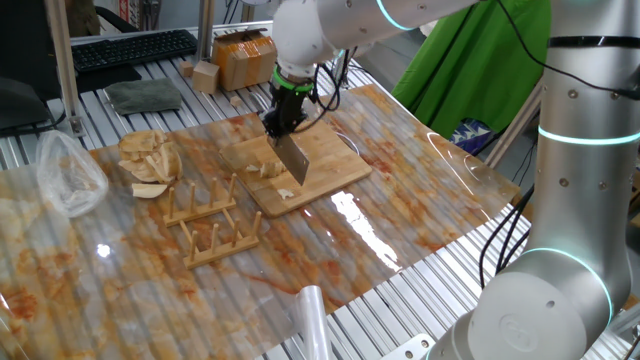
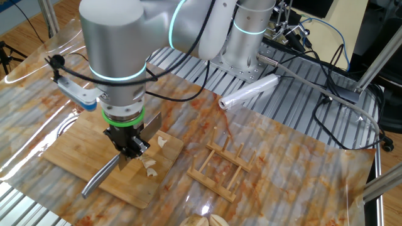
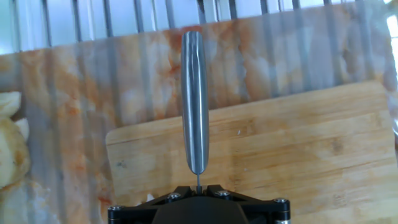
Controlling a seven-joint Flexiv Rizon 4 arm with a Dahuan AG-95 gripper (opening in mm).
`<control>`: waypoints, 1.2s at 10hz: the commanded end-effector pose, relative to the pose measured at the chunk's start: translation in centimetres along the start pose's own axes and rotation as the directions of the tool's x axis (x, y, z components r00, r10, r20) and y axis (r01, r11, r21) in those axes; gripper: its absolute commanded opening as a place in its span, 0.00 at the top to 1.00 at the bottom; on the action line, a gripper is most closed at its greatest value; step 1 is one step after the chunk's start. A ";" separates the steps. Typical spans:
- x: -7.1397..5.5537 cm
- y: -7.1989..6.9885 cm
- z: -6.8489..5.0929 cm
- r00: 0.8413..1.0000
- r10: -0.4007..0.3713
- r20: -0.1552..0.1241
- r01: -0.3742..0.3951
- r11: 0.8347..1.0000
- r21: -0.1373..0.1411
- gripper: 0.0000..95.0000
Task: Slice the lotus root
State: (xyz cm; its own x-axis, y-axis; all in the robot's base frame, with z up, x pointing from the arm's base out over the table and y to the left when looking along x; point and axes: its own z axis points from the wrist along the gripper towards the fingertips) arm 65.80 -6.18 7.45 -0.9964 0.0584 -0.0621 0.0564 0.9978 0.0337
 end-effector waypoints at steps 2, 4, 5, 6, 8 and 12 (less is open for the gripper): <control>-0.8 -0.5 -0.3 1.000 -0.022 -0.013 0.022 1.000 0.019 1.00; -0.9 -0.6 -0.4 0.999 -0.031 -0.017 0.032 0.999 0.026 1.00; -1.0 -0.6 -0.4 0.999 -0.034 -0.018 0.035 0.999 0.027 1.00; -1.0 -0.6 -0.4 0.999 -0.033 -0.023 0.034 0.999 0.026 1.00; -1.0 -0.6 -0.4 0.999 -0.041 -0.024 0.041 0.999 0.027 1.00; -1.0 -0.6 -0.4 0.999 -0.039 -0.024 0.040 0.999 0.034 1.00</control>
State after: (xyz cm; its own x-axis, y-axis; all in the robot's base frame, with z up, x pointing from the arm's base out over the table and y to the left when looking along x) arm 66.66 -6.81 7.92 -0.9990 0.0192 -0.0392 0.0193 0.9998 -0.0019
